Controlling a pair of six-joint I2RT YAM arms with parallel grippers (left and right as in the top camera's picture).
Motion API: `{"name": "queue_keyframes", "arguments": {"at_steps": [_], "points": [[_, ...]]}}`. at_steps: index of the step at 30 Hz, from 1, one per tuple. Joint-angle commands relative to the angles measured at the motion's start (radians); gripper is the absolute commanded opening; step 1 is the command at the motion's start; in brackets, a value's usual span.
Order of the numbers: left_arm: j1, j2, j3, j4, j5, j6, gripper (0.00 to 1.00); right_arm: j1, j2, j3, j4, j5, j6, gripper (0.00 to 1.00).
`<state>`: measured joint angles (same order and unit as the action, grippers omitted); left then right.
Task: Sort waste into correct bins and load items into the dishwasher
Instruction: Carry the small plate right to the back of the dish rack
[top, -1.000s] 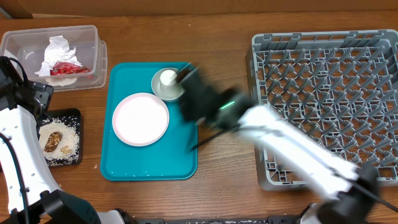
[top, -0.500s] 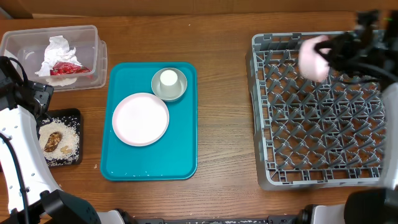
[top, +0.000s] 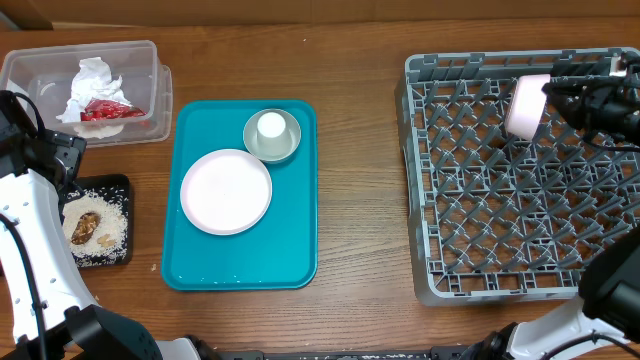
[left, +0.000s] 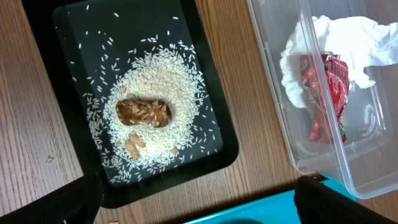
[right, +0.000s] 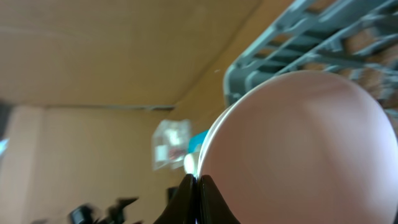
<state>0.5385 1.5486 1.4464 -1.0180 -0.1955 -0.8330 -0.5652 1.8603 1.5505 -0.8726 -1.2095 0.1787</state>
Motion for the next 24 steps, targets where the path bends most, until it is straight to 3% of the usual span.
{"name": "queue_keyframes", "arguments": {"at_steps": [1,9,24], "points": [[-0.002,0.005,0.002,0.001,-0.014,-0.013,1.0,0.005,0.011,0.0,0.015,-0.18,-0.057,0.04],[-0.002,0.005,0.002,0.001,-0.014,-0.013,1.0,0.009,0.015,-0.001,-0.001,0.033,-0.056,0.04],[-0.002,0.006,0.002,0.001,-0.014,-0.013,1.0,0.081,0.019,-0.055,0.079,0.049,-0.047,0.04]]}}
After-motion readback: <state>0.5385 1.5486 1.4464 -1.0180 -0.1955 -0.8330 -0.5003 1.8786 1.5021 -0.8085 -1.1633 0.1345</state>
